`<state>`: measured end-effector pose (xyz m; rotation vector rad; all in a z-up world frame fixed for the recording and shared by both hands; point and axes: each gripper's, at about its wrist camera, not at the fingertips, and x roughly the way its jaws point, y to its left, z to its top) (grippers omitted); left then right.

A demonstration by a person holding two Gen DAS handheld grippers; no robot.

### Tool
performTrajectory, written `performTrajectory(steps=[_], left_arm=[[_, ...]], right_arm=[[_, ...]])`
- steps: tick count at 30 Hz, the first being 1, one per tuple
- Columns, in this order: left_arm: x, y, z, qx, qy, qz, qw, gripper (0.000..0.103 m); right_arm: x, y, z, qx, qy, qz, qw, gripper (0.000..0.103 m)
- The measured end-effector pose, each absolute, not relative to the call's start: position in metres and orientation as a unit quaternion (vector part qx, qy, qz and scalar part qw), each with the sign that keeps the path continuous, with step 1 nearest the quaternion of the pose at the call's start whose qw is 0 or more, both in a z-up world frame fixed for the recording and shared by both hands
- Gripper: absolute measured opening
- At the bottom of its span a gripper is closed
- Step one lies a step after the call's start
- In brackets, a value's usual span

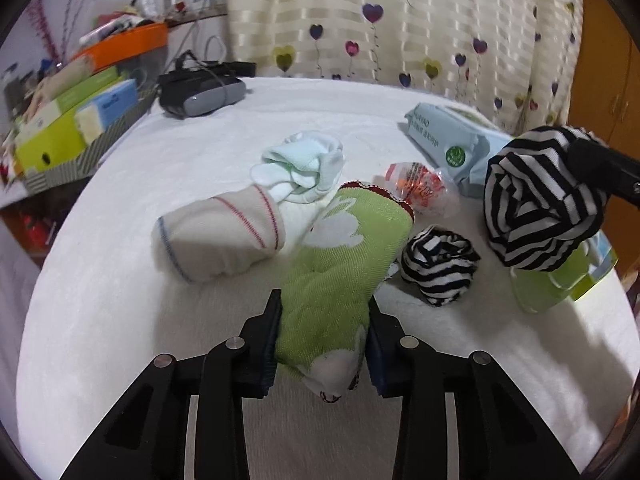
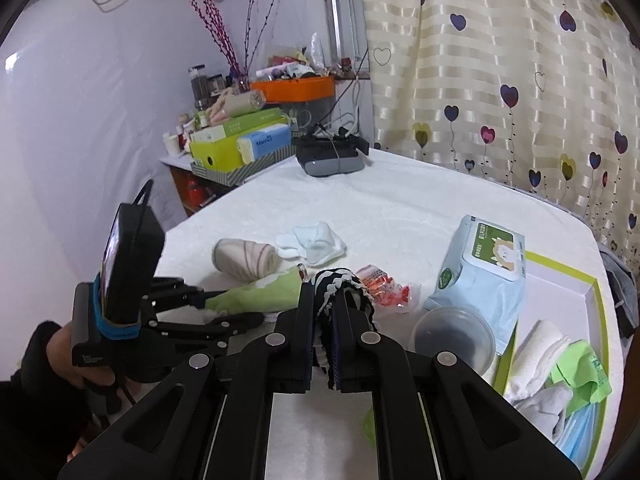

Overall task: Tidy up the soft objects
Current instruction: 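Grasp the striped sock with the right tool while the left tool grasps the green towel roll, then lift and carry the striped sock and green roll toward the box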

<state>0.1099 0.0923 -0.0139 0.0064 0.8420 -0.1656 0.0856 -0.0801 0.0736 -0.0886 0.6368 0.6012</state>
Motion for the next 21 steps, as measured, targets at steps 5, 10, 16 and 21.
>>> performTrajectory(steps=[5,10,16,21], left_arm=[[0.088,0.102,-0.001,-0.033,0.388,-0.066,0.919,0.033],[0.070,0.105,0.014,-0.061,0.367,-0.055,0.927,0.033],[0.057,0.094,0.034,-0.073,0.346,-0.066,0.933,0.034],[0.056,0.079,0.046,-0.072,0.338,-0.079,0.935,0.034]], right_arm=[[0.080,-0.086,0.080,-0.022,0.297,0.305,0.905,0.007],[0.072,-0.093,0.087,-0.009,0.286,0.313,0.906,0.007],[0.062,-0.099,0.094,-0.004,0.273,0.317,0.908,0.007],[0.056,-0.103,0.100,-0.004,0.264,0.314,0.912,0.007]])
